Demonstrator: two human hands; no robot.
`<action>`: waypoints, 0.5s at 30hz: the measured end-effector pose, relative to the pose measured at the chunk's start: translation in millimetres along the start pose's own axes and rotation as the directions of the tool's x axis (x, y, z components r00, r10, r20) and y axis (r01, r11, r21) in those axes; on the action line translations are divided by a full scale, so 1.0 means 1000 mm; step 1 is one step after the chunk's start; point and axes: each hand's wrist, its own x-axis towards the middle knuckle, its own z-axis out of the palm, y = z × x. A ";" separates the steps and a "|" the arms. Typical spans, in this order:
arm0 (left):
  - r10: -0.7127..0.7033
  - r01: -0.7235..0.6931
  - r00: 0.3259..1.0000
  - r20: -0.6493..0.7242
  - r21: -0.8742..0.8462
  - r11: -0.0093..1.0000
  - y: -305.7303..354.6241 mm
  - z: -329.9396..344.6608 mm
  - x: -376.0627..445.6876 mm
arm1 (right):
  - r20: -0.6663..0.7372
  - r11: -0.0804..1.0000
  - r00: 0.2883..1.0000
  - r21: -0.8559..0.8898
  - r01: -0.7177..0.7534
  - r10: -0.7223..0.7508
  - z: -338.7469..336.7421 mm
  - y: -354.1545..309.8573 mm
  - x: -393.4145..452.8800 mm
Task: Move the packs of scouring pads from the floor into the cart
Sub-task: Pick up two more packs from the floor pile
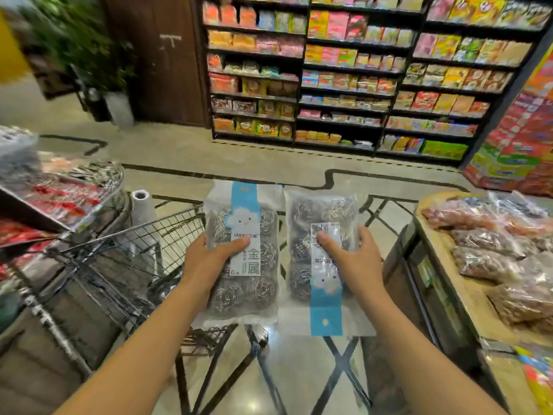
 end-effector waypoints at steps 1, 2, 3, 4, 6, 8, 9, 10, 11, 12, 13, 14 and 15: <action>-0.005 0.005 1.000 -0.023 0.003 1.000 0.001 -0.001 0.009 | 0.025 1.000 1.000 0.004 -0.006 0.006 0.007 0.002 0.013; -0.011 0.011 0.999 -0.041 0.000 1.000 0.001 -0.002 0.018 | 0.049 1.000 0.999 0.013 -0.011 0.010 0.015 0.004 0.025; -0.016 0.016 0.998 -0.057 -0.011 1.000 0.001 -0.004 0.027 | 0.071 0.999 0.997 0.028 -0.016 0.014 0.025 0.006 0.039; -0.022 0.020 0.997 -0.076 -0.023 1.000 0.001 -0.006 0.037 | 0.087 0.999 0.996 0.041 -0.026 0.022 0.034 0.008 0.051; -0.025 0.021 0.993 -0.114 -0.035 0.999 0.001 -0.012 0.056 | 0.129 0.998 0.991 0.039 -0.043 0.038 0.057 0.011 0.076; -0.024 0.017 0.989 -0.147 -0.049 0.999 0.001 -0.019 0.076 | 0.176 0.999 0.984 0.033 -0.031 0.025 0.081 0.011 0.099; -0.026 0.018 0.986 -0.166 -0.050 0.999 0.000 -0.022 0.086 | 0.196 1.000 0.981 0.022 -0.017 0.012 0.094 0.012 0.111; -0.030 0.021 0.982 -0.188 -0.047 0.999 -0.001 -0.026 0.098 | 0.217 1.000 0.976 -0.004 0.003 -0.002 0.107 0.012 0.121; -0.035 0.026 0.978 -0.207 -0.047 0.999 -0.003 -0.030 0.110 | 0.236 0.999 0.972 -0.029 0.018 -0.010 0.121 0.011 0.132; -0.045 0.033 0.974 -0.223 -0.058 0.998 -0.005 -0.034 0.123 | 0.256 0.999 0.967 -0.039 0.029 -0.018 0.136 0.013 0.145; -0.059 0.044 0.970 -0.234 -0.072 0.996 -0.008 -0.039 0.138 | 0.276 0.999 0.961 -0.037 0.033 -0.022 0.150 0.014 0.156; -0.067 0.049 0.967 -0.247 -0.079 0.996 -0.011 -0.045 0.153 | 0.293 0.999 0.956 -0.029 0.030 -0.020 0.165 0.015 0.168; -0.069 0.049 0.962 -0.263 -0.079 0.996 -0.014 -0.050 0.169 | 0.311 0.999 0.950 -0.022 0.023 -0.015 0.180 0.015 0.179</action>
